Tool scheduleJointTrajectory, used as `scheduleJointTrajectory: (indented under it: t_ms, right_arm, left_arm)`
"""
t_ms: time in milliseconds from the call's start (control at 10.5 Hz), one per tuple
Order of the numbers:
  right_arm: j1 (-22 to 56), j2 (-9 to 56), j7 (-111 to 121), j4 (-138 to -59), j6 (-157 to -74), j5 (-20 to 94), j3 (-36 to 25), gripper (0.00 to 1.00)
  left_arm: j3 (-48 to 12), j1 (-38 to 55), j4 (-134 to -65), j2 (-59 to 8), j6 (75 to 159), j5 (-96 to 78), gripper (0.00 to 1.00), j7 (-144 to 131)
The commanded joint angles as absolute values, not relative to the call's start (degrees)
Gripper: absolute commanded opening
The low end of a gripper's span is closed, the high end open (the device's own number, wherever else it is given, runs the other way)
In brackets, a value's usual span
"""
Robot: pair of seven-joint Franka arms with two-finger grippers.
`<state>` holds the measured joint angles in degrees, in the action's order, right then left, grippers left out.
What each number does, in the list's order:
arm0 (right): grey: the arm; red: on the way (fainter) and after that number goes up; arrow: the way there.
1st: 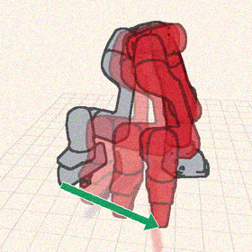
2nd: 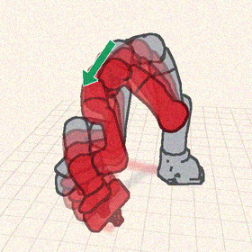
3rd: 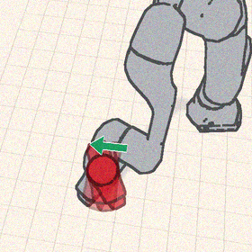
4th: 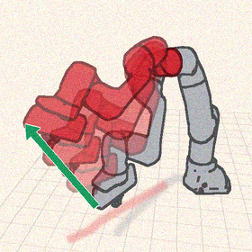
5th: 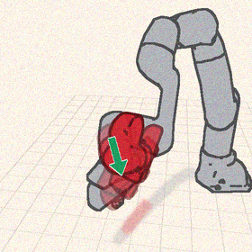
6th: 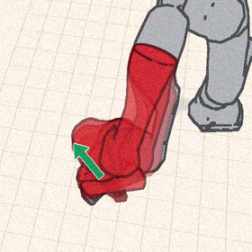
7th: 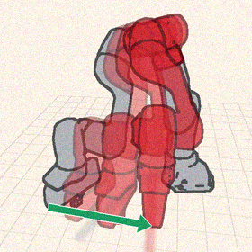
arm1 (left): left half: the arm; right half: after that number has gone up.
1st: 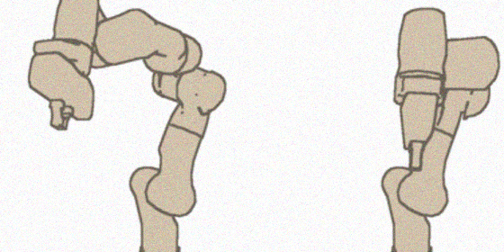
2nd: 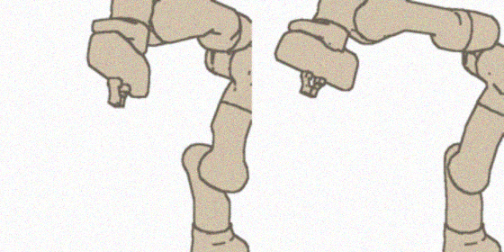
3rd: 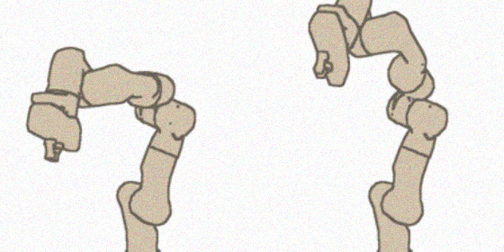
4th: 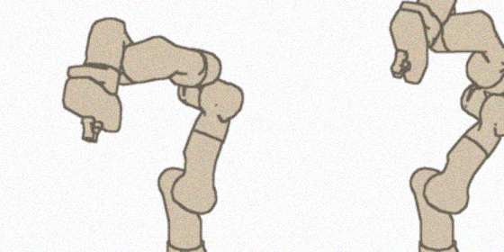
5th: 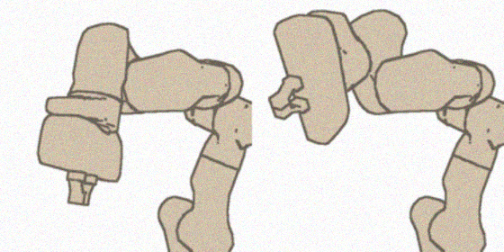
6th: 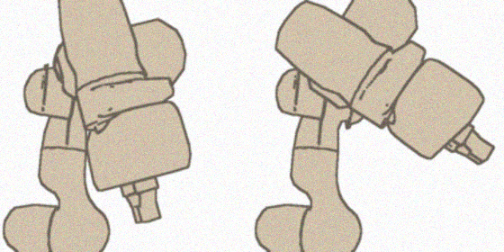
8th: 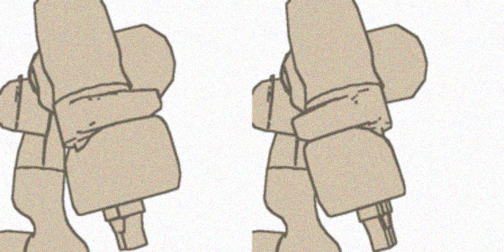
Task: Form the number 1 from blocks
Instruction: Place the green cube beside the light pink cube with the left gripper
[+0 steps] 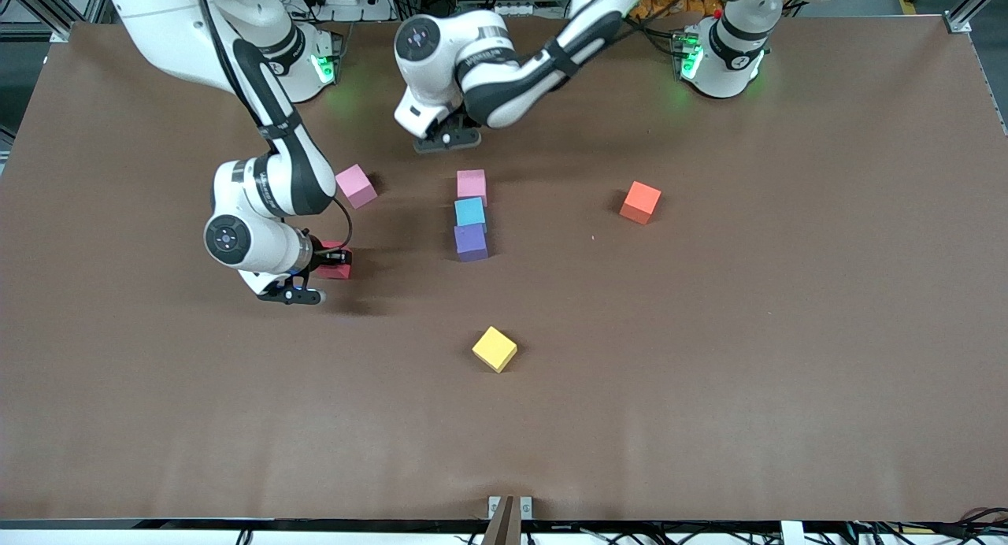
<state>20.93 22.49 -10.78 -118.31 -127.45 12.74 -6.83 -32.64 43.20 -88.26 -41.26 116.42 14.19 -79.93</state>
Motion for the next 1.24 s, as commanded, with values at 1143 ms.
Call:
scheduleJointTrajectory:
  t_ms: [1143]
  right_arm:
    - [25.49,25.31,-10.19,-106.44,-133.15,13.45,-6.94,0.49]
  left_arm:
    - [-32.26,38.68,-97.38,-42.89,130.60,23.99,0.00,-74.18]
